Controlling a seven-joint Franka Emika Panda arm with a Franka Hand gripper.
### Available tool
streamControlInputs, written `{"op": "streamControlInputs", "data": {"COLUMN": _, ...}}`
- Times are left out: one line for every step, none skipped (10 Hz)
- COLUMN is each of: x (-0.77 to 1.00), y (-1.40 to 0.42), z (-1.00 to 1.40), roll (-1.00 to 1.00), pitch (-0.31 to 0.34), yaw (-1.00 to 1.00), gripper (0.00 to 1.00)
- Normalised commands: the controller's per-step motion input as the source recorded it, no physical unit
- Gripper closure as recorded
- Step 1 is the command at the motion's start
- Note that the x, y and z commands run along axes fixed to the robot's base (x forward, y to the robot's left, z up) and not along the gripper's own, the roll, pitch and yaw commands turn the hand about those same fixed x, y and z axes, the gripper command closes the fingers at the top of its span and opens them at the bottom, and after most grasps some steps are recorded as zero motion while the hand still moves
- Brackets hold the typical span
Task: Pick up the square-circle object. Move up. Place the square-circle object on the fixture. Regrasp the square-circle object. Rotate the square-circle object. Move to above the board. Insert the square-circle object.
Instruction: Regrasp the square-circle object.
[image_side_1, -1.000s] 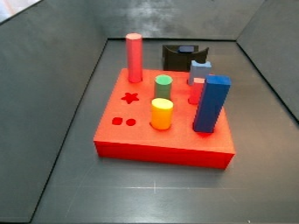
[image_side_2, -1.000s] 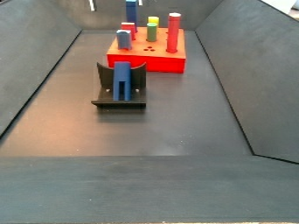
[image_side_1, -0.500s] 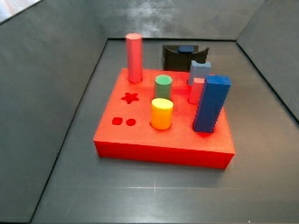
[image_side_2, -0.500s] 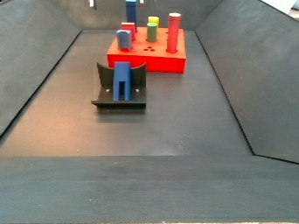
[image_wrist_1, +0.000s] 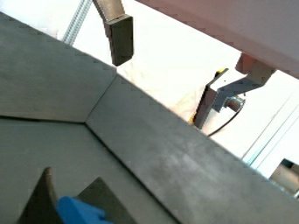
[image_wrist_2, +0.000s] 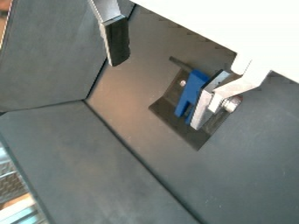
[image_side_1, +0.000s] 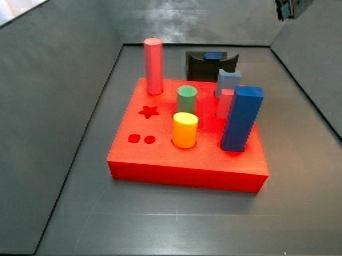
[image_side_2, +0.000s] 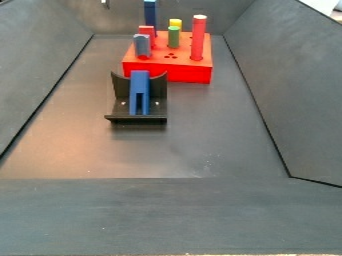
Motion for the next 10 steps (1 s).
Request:
{"op": "streamControlInputs", "data": {"x": 0.08, "y": -0.02, "z": 0.00, "roll": 0.28, "pitch": 0.093, "yaw": 0.14, "gripper": 0.00}}
{"op": "streamControlInputs", "data": {"x": 0.03, "y": 0.08, "z": -1.00, "roll": 0.16, "pitch": 0.032, "yaw": 0.16, "gripper": 0.00}}
{"op": "streamControlInputs", "data": {"x": 0.03, "y": 0.08, "z": -1.00, "roll": 0.14, "pitch": 0.007, "yaw": 0.16, "gripper": 0.00}}
{"op": "streamControlInputs", "data": {"x": 0.04, "y": 0.07, "z": -1.00, "roll": 0.12, "pitch": -0.031, "yaw": 0.15, "gripper": 0.00}}
{"op": "streamControlInputs", "data": {"x": 0.06, "y": 0.06, "z": -1.00, "roll": 0.09, "pitch": -0.066, "yaw": 0.12, "gripper": 0.00}}
{"op": "streamControlInputs", "data": {"x": 0.06, "y": 0.06, "z": -1.00, "roll": 0.08, "pitch": -0.087, "yaw": 0.10, "gripper": 0.00}}
{"op": "streamControlInputs", "data": {"x": 0.07, "y": 0.06, "z": -1.00, "roll": 0.07, "pitch": -0.103, "yaw": 0.07, "gripper": 0.00}}
{"op": "streamControlInputs", "data": {"x": 0.08, "y": 0.05, "z": -1.00, "roll": 0.07, "pitch": -0.106, "yaw": 0.04, "gripper": 0.00}}
{"op": "streamControlInputs", "data": {"x": 0.09, "y": 0.05, "z": -1.00, "roll": 0.07, "pitch": -0.100, "yaw": 0.01, "gripper": 0.00}}
{"op": "streamControlInputs", "data": {"x": 0.10, "y": 0.05, "z": -1.00, "roll": 0.07, "pitch": -0.089, "yaw": -0.01, "gripper": 0.00}}
